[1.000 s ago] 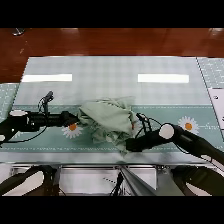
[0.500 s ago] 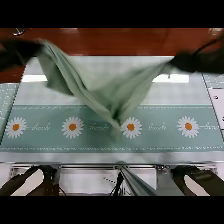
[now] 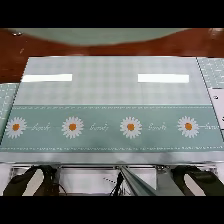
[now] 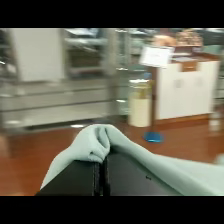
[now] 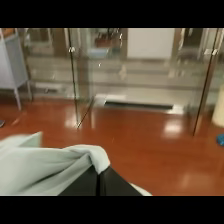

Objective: Fold the shirts.

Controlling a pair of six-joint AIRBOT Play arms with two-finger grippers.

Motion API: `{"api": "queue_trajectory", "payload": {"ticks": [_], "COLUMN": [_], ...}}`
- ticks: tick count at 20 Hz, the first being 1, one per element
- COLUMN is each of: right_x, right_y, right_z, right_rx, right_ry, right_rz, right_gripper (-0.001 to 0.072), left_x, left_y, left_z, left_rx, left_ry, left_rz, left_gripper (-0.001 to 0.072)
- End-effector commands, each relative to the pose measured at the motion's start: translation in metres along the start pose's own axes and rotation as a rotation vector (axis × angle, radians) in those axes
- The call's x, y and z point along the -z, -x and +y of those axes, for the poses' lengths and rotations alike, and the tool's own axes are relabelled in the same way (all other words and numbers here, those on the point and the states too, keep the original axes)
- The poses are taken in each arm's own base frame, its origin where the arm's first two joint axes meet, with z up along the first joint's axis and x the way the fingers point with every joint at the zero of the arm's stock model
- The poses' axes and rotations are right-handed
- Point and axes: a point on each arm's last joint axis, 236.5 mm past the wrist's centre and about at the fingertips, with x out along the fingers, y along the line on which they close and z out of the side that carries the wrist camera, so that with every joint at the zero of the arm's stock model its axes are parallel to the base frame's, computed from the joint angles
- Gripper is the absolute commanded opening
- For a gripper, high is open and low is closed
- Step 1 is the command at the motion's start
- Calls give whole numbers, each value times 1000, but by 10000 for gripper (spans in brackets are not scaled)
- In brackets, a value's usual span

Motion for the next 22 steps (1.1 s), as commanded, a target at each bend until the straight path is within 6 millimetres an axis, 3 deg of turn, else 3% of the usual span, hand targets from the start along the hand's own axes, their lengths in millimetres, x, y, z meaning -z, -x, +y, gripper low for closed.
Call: {"api": "queue_trajectory", "payload": {"ticks": [1,4,6,8,10,13,16,18,22], "right_x": [1,41,78,126,185,277,349,377,428], "right_y": [49,50,33,6,-27,-78,-125,-163,-230], "right_z": [-25,-64,-75,-77,-72,-63,-75,-83,-98], "right_rx": [143,308,338,323,273,197,210,213,221], "right_ry": [7,-34,-37,-45,-74,-137,-162,-171,-184], "right_rz": [-6,146,268,416,568,720,834,872,975], "right_gripper": [16,16,16,15,15,15,15,15,16], "left_x": [8,66,126,194,270,381,477,519,569], "left_y": [57,51,39,21,7,6,8,1,-38], "left_z": [14,19,28,28,9,-22,-13,-6,17], "left_rx": [-201,-191,-175,-116,8,158,77,34,-55], "left_ry": [-112,-16,57,174,335,564,697,708,714], "left_rz": [59,214,369,515,658,821,908,946,979], "left_gripper": [24,24,25,25,25,25,25,25,25]}}
